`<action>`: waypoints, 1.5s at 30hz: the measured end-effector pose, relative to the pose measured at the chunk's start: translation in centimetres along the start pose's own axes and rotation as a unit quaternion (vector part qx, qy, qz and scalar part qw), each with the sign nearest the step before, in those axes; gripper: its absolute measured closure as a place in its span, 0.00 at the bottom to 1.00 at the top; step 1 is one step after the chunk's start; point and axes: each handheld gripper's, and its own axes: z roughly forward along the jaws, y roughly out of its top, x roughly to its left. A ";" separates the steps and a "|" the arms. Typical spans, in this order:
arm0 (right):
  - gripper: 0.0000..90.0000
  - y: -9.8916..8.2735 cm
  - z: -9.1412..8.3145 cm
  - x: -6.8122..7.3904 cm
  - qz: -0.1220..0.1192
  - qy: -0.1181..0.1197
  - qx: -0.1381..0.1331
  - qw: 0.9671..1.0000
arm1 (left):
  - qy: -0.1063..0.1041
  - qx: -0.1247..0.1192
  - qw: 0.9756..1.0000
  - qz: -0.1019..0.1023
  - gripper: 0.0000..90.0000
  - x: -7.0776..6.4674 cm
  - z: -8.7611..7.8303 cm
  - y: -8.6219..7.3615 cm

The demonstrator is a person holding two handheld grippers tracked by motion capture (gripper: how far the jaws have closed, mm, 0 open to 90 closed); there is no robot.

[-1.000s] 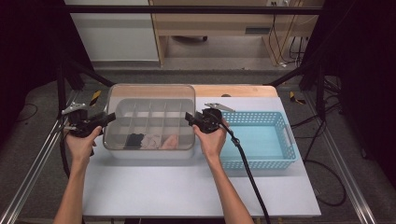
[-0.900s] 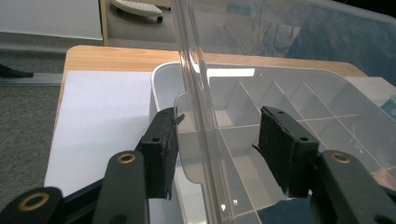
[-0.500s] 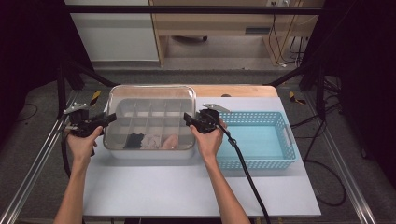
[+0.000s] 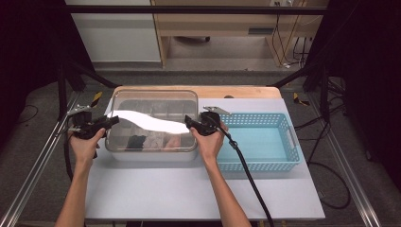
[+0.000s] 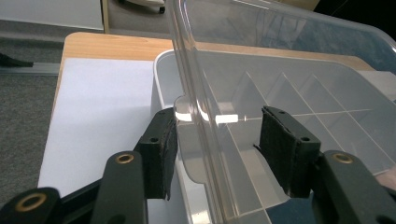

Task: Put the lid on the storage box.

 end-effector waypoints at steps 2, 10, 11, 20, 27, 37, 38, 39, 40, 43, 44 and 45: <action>0.45 -0.1 0.1 -0.1 0.000 -0.001 0.002 1.000 | 0.001 0.001 1.000 0.000 0.51 0.0 0.1 0.0; 0.43 -0.3 0.4 -0.1 -0.001 -0.003 0.007 1.000 | -0.002 0.008 1.000 -0.008 0.50 0.3 0.5 -0.2; 0.42 -0.3 0.5 -0.1 -0.002 -0.004 0.007 1.000 | -0.002 0.008 1.000 -0.009 0.50 0.3 0.5 -0.2; 0.41 -0.4 0.5 0.0 -0.008 -0.008 0.004 1.000 | -0.005 0.011 1.000 -0.007 0.49 0.4 0.7 -0.3; 0.39 -0.8 0.8 0.1 -0.021 -0.016 0.022 0.999 | -0.005 0.026 0.999 -0.020 0.45 0.9 1.4 -0.7; 0.40 -0.7 0.6 0.0 -0.016 -0.017 0.030 0.999 | 0.016 0.013 1.000 0.006 0.45 0.8 0.2 -0.4; 0.40 -0.7 0.6 0.0 -0.016 -0.017 0.030 0.999 | 0.013 0.010 1.000 0.004 0.45 0.8 -0.1 -0.4; 0.40 -0.6 0.6 0.0 -0.017 -0.019 0.027 0.999 | 0.011 0.007 1.000 0.005 0.45 0.8 -0.3 -0.3; 0.40 -0.5 0.4 0.1 -0.019 -0.024 0.017 0.999 | 0.011 0.006 1.000 0.006 0.45 0.7 -0.4 -0.3; 0.41 0.2 -0.4 0.3 -0.022 -0.021 -0.019 0.999 | 0.008 0.002 1.000 0.008 0.45 0.5 -0.9 -0.2; 0.41 0.3 -0.6 0.3 -0.020 -0.018 -0.020 0.999 | 0.007 0.001 1.000 0.008 0.45 0.4 -1.0 -0.2; 0.40 0.4 -0.8 0.3 -0.018 -0.013 -0.020 1.000 | 0.005 -0.001 1.000 0.009 0.45 0.3 -1.2 -0.2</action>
